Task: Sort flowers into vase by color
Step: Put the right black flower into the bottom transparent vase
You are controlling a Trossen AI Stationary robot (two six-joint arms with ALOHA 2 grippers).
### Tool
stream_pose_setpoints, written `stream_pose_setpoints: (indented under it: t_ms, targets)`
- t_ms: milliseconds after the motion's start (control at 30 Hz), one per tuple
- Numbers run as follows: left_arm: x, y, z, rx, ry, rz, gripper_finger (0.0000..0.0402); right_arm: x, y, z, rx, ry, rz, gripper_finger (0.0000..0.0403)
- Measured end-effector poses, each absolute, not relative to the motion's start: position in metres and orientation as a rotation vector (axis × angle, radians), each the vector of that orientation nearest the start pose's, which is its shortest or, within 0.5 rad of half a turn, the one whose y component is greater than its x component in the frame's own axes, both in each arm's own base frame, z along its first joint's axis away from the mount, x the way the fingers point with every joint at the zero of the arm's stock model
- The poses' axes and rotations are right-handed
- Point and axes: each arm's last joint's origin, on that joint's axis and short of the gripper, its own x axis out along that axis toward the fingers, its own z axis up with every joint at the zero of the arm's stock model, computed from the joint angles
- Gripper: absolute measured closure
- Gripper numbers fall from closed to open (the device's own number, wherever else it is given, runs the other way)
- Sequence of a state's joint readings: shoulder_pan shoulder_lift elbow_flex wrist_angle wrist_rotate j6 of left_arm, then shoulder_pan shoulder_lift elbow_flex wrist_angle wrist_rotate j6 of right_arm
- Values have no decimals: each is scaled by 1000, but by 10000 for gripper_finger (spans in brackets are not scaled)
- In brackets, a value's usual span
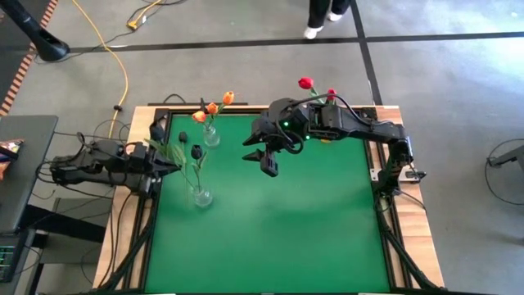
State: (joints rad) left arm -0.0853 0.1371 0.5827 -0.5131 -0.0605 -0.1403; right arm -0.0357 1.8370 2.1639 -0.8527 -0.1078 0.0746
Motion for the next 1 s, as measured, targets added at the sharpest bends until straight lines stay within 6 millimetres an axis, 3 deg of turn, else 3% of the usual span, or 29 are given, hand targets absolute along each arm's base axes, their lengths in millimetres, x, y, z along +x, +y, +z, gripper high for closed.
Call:
stream_pose_setpoints:
  t_ms: [367,633,1000]
  targets:
    - [50,-1,290,-194,90,29,401,386,-11,445,107,527,52,165]
    - [69,-3,258,-257,112,22,401,385,-10,444,107,541,53,165]
    - [69,-3,252,-266,177,42,401,384,-10,442,105,563,53,165]
